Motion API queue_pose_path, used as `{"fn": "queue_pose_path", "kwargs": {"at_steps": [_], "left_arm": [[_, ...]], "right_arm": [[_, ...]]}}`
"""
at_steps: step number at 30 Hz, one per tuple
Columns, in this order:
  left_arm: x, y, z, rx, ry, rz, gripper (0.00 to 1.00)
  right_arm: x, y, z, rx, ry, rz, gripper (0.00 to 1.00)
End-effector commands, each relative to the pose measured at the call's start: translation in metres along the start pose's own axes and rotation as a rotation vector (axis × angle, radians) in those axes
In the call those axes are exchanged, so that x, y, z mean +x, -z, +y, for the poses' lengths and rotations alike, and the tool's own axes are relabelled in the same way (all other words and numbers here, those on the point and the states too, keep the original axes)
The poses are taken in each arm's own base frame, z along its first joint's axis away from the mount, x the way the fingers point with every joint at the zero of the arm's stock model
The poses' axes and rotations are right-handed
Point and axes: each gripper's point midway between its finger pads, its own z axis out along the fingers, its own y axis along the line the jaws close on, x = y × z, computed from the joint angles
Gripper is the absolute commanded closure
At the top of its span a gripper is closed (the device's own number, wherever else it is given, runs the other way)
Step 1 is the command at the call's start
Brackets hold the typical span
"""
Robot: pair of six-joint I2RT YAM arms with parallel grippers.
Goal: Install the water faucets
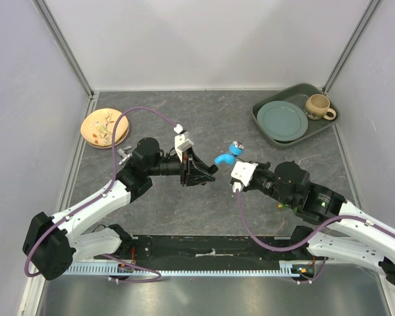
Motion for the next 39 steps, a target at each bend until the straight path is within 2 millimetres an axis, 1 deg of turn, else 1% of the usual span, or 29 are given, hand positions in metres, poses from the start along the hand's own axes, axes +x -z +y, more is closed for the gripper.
{"fn": "queue_pose_path", "kwargs": {"at_steps": [1,10,20,24,28,34,39], "left_arm": [[-0.011,0.001,-0.012,0.048,-0.010,-0.041,0.98],[-0.014,0.002,-0.009,0.036,0.024,-0.066,0.98],[-0.020,0.006,-0.006,0.034,0.053,-0.108,0.98],[-0.021,0.007,-0.008,0.056,0.057,-0.113,0.98],[-0.021,0.007,-0.016,0.099,0.047,-0.110,0.98],[-0.021,0.007,-0.016,0.105,0.057,-0.108,0.98],[-0.022,0.007,-0.014,0.099,0.075,-0.112,0.98]], "right_arm": [[-0.012,0.000,-0.014,0.090,0.035,-0.042,1.00],[-0.014,-0.001,-0.009,0.096,0.056,-0.048,1.00],[-0.012,-0.006,0.002,0.066,0.065,-0.045,1.00],[-0.012,-0.007,0.004,0.065,0.066,-0.044,1.00],[-0.011,-0.009,0.004,0.075,0.063,-0.044,1.00],[-0.013,-0.010,0.006,0.068,0.063,-0.053,1.00],[-0.013,-0.011,0.013,0.037,0.080,-0.046,1.00]]}}
